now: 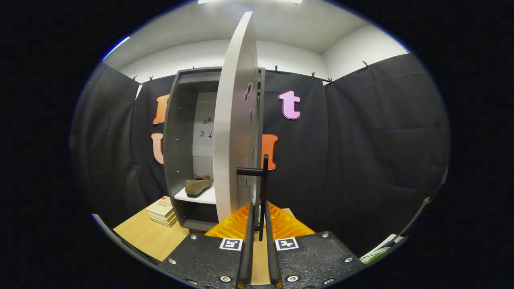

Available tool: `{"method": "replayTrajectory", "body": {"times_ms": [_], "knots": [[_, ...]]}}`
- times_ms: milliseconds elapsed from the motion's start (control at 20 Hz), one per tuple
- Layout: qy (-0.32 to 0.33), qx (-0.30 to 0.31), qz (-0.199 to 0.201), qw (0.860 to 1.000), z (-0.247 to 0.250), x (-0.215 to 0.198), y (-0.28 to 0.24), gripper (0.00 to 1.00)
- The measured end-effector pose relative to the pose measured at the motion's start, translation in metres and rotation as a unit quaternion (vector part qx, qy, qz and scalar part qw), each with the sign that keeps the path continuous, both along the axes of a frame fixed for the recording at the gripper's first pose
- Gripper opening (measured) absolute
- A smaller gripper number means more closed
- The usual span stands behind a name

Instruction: Open the shoe cabinet door, grab the shoes and put them into the shoe cabinet, then close the shoe cabinet door.

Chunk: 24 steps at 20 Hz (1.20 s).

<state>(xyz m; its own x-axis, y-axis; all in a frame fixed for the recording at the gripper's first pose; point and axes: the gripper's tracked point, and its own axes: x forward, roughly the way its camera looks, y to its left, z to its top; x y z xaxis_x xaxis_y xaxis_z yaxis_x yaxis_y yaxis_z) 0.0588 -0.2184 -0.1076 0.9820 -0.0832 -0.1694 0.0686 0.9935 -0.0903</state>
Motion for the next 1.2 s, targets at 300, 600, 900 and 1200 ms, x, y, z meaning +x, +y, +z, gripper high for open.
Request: {"method": "replayTrajectory", "body": {"times_ms": [300,600,900,1200], "knots": [[-0.001,-0.005,-0.035,0.999,0.001,-0.016,-0.023,0.11],[0.014,-0.004,-0.062,0.998,-0.007,-0.045,-0.003,0.09],[0.039,-0.011,-0.061,0.997,-0.041,-0.058,0.061,0.09],[0.119,0.013,-0.026,0.993,-0.12,-0.055,0.131,0.1]]}}
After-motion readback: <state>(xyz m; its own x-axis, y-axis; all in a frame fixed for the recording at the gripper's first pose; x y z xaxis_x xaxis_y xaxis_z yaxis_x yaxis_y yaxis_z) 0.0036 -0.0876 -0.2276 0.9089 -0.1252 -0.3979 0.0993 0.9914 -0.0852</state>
